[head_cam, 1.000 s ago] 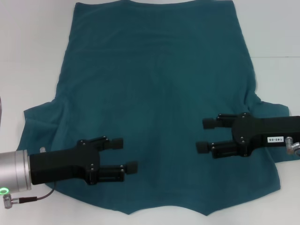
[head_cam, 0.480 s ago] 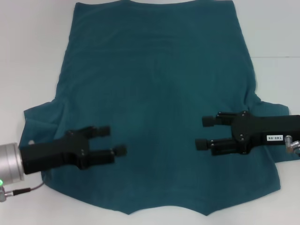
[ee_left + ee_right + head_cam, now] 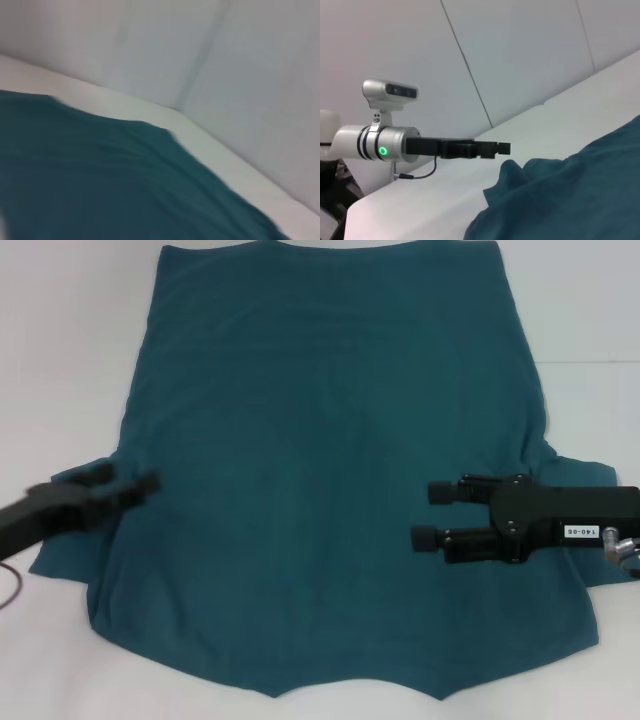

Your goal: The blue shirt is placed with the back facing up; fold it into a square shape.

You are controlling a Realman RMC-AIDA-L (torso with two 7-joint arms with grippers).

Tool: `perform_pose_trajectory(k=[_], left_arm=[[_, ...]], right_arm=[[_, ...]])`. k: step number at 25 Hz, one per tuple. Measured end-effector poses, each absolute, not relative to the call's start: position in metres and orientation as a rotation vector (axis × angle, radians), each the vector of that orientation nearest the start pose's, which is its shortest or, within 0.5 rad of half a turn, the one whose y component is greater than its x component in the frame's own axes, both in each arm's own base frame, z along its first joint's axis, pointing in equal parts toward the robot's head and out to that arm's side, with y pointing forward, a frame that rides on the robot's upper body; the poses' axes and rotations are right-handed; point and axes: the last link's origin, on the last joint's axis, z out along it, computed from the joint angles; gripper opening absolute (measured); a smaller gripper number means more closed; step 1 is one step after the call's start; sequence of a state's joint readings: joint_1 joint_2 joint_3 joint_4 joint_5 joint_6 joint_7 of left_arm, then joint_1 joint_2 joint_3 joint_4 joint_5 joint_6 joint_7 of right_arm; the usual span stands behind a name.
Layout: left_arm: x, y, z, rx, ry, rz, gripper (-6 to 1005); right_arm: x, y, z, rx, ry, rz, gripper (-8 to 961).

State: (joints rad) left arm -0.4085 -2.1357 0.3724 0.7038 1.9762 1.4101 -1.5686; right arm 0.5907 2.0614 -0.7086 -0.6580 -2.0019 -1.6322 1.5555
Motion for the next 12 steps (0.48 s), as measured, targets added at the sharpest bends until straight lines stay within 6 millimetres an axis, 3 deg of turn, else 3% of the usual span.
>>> perform_pose_trajectory(k=[12], left_arm=[[-0.371, 0.321, 0.041, -1.845, -1.271, -0.678, 915]], right_arm=[[0.236, 0.339, 0.003, -2.801, 0.789, 0.784, 914]])
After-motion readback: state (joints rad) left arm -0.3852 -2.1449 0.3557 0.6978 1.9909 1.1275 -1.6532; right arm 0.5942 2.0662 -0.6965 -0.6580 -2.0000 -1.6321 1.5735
